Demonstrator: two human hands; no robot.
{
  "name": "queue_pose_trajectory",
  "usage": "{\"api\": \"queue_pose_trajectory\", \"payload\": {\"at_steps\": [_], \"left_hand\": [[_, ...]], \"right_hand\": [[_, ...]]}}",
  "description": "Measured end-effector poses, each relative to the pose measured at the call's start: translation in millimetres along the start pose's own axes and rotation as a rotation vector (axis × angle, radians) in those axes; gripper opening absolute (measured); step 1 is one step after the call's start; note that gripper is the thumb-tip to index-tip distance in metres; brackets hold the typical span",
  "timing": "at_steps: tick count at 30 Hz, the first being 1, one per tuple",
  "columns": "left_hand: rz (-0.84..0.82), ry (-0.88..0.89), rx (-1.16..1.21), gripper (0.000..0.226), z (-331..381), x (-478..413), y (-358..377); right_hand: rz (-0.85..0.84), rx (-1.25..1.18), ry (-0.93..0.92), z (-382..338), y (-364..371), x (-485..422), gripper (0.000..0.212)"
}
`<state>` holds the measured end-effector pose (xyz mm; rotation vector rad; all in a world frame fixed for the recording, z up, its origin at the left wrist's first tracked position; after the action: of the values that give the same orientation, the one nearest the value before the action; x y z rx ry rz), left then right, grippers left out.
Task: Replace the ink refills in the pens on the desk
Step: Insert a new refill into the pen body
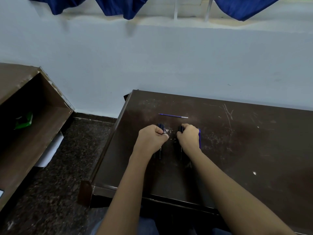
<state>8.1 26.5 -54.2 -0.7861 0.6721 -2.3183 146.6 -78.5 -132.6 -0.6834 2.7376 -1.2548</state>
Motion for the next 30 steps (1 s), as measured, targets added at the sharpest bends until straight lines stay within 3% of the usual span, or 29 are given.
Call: {"api": "queue_pose_trajectory", "payload": {"at_steps": [6,24,30], "left_hand": [[0.004,-0.017,0.008,0.025,-2,0,-1],[0.040,-0.019,0.018,0.021,-4,0,-6],[0.097,-0.043,-0.012,0.015,-6,-3,-9]], "right_hand": [[0.041,0.039,0.034,6,-3,0,0.038],[0.031,0.038,0.001,9,-8,0,0.044],[0.097,-0.033,-0.108,-21,-8,9,0.030]]}}
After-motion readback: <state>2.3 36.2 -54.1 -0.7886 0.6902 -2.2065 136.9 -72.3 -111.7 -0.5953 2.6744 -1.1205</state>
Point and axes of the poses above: each hand's wrist, its own x-axis away from the middle knuckle, its own y-axis out of the palm, z = x × y, the point moved 9 cm from there along -x, towards the middle knuckle, and after that the axes turned 5 degrees about -y, right-handed, at the moved point
